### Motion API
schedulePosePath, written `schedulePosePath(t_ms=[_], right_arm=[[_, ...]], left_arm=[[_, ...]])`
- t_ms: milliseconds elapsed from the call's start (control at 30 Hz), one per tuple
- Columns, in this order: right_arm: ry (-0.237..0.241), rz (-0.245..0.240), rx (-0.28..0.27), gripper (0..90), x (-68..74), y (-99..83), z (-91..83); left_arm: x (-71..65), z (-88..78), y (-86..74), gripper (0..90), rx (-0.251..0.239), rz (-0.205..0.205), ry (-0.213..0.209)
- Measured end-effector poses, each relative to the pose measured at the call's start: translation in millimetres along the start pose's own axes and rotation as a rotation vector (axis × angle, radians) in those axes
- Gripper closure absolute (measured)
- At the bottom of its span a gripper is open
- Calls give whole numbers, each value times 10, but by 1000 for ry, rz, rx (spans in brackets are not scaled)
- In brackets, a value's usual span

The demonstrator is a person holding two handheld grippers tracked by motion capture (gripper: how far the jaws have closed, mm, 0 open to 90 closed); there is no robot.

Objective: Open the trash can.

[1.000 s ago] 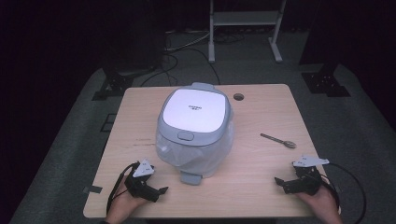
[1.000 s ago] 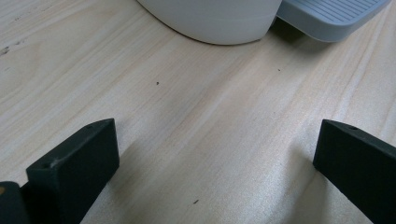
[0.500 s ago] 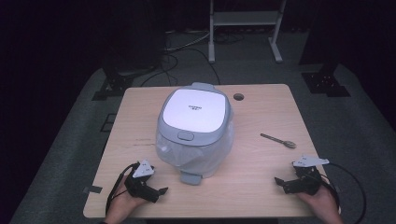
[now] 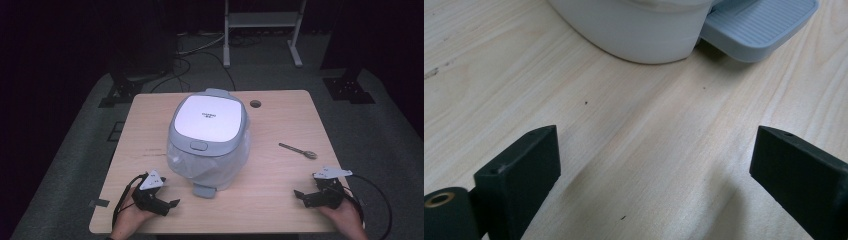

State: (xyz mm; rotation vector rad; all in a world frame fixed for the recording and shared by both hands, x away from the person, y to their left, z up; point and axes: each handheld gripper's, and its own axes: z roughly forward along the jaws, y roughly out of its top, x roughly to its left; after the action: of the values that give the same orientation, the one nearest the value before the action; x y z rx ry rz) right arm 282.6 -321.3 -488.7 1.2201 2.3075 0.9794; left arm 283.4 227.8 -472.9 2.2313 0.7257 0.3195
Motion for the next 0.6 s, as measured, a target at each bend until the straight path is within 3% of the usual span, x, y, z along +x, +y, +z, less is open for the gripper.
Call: schedulePosePath(t_ms=[600], right_arm=[[0, -2, 1, 13, -1, 0, 0]], left_arm=[[-14, -186, 71, 256, -44, -9, -13]])
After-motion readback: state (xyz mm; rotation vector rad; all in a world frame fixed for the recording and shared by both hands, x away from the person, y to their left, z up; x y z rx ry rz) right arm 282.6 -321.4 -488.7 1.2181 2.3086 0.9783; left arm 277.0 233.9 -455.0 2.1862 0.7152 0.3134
